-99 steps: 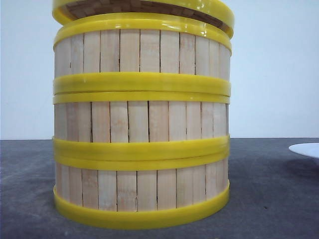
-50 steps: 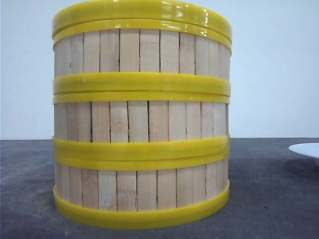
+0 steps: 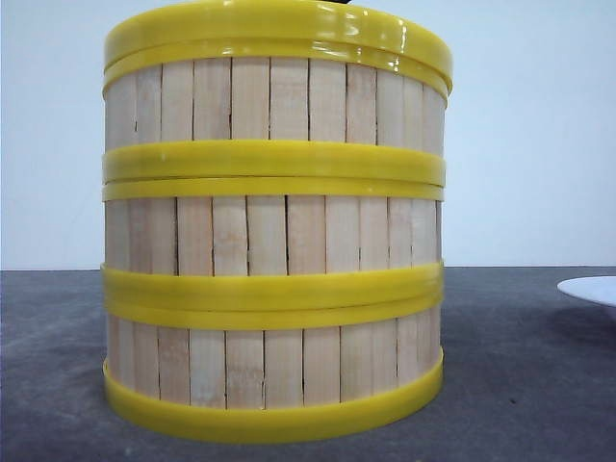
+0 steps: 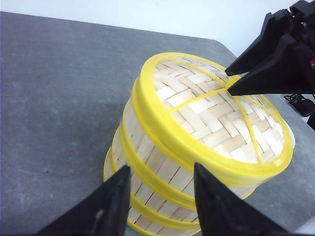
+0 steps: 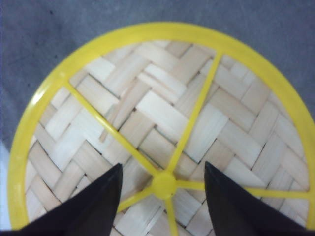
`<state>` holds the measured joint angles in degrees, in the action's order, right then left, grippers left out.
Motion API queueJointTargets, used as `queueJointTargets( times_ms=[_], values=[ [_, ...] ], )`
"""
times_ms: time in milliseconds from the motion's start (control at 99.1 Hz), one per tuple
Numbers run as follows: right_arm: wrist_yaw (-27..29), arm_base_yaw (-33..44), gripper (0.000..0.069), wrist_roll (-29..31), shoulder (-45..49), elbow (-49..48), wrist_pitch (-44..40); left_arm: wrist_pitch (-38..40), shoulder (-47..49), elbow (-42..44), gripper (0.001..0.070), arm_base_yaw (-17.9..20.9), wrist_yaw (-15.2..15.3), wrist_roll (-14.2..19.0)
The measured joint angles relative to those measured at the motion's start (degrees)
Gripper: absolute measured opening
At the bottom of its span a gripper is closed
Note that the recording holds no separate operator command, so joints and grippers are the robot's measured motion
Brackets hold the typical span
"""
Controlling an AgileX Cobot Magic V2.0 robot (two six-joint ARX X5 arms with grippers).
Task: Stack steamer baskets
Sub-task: 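Open the right gripper and withdraw it from the lid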
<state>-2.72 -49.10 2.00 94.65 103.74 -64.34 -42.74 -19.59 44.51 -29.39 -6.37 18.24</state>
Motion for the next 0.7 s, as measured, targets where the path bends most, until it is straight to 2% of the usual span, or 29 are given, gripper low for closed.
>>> queueJointTargets(
  times_ms=[222, 393, 696],
  values=[
    [5.51, 0.13, 0.0333, -0.72, -1.88, 6.40, -0.07, 0.02, 0.00, 0.00, 0.0231, 0.00, 0.00, 0.00],
    [11.02, 0.13, 0.0333, -0.79, -9.73, 11.78, 0.68, 0.07, 0.00, 0.00, 0.0231, 0.00, 0.00, 0.00],
    [22.93, 0.13, 0.0333, -1.16, -23.93, 12.13, -3.28, 0.17, 0.00, 0.00, 0.0231, 0.00, 0.00, 0.00]
  ],
)
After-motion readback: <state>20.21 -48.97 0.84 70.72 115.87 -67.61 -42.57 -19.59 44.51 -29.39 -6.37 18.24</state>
